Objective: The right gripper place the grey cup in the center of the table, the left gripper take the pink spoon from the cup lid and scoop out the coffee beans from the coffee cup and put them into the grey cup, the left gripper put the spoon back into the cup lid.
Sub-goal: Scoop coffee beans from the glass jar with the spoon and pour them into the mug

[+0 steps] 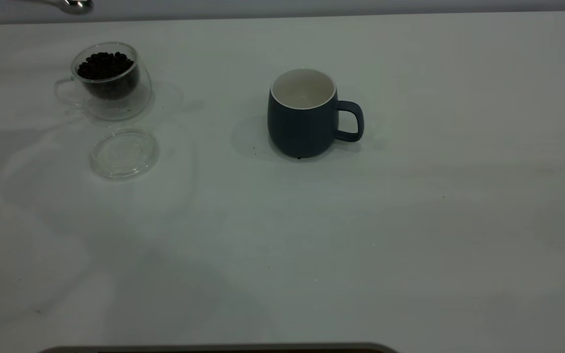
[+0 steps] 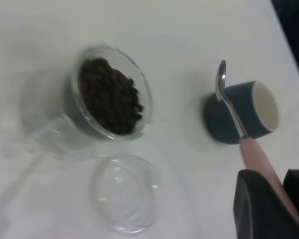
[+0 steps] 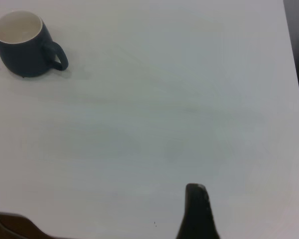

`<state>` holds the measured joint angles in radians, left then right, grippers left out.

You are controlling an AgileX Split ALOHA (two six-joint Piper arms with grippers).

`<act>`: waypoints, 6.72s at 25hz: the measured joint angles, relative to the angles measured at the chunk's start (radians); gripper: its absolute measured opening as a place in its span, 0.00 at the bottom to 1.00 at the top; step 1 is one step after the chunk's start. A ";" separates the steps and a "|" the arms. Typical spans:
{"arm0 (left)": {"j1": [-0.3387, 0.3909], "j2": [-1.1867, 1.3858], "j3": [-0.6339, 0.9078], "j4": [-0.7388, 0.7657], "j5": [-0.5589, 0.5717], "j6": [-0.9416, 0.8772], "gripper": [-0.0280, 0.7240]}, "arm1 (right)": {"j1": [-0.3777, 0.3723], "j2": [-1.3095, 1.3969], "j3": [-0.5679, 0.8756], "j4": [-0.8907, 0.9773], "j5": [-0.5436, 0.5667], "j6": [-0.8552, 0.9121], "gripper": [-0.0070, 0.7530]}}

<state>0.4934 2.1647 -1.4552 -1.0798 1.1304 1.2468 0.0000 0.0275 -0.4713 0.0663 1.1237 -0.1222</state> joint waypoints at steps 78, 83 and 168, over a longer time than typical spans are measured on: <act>-0.074 0.321 -0.278 0.098 -0.043 -0.257 0.21 | 0.000 0.000 0.000 0.000 0.000 0.000 0.79; -0.074 0.321 -0.278 0.098 -0.039 -0.325 0.21 | 0.000 0.000 0.000 0.000 0.000 0.000 0.79; -0.221 0.321 -0.278 -0.075 0.035 -0.365 0.21 | 0.000 0.000 0.000 0.000 0.000 0.000 0.79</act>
<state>0.2724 2.4855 -1.7330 -1.1548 1.1655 0.8821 0.0000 0.0275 -0.4713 0.0663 1.1237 -0.1222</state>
